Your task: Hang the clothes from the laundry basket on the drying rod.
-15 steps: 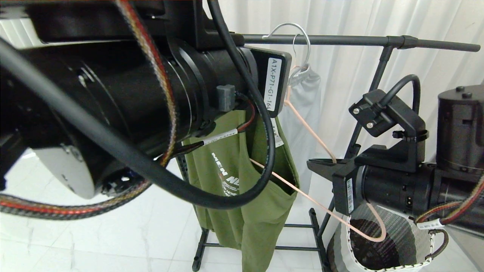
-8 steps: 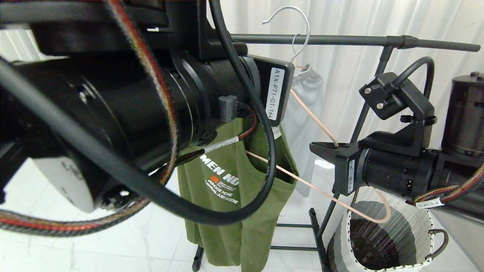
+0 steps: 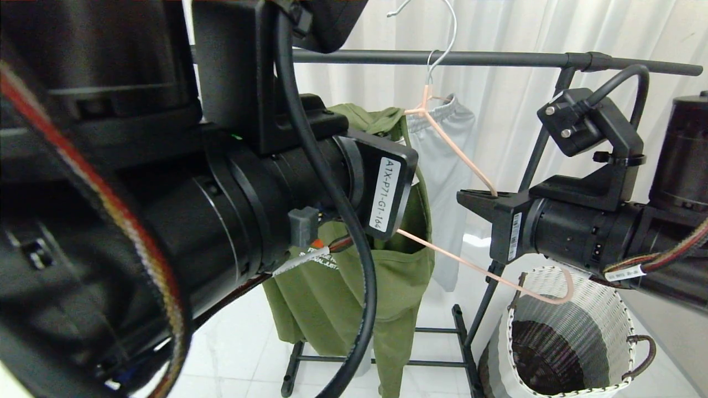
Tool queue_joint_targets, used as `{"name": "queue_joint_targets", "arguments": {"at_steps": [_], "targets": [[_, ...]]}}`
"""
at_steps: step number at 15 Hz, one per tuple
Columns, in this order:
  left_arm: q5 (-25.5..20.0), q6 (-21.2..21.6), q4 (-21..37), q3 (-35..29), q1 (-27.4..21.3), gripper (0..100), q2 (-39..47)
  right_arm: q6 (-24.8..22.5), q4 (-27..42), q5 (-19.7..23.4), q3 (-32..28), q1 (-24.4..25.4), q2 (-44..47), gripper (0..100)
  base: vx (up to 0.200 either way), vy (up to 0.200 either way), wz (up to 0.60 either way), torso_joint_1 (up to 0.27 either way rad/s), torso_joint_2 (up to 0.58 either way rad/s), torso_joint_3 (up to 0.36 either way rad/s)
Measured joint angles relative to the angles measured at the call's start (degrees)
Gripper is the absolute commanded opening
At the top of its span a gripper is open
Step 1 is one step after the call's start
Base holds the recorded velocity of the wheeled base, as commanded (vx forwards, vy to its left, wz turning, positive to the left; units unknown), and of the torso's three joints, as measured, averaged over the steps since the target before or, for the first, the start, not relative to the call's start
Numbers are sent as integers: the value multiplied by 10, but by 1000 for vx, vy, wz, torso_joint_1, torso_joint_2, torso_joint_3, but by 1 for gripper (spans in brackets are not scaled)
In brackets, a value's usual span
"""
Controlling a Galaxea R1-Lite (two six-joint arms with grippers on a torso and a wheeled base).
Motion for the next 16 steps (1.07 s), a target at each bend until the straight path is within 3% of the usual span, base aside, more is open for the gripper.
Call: {"name": "queue_joint_targets", "arguments": {"at_steps": [5,9,16], "targets": [[0,-4,-5,14,3,0,-1,0,-13,1,-1,0,4,0,0,0,0,0,0,0],[0,2,-80,23,4,0,11,1,-19,1,-1,3,6,0,0,0,0,0,0,0],[-2,4,-100,27,14,0,16,-2,-31,0,-5,3,8,0,0,0,0,0,0,0]]}}
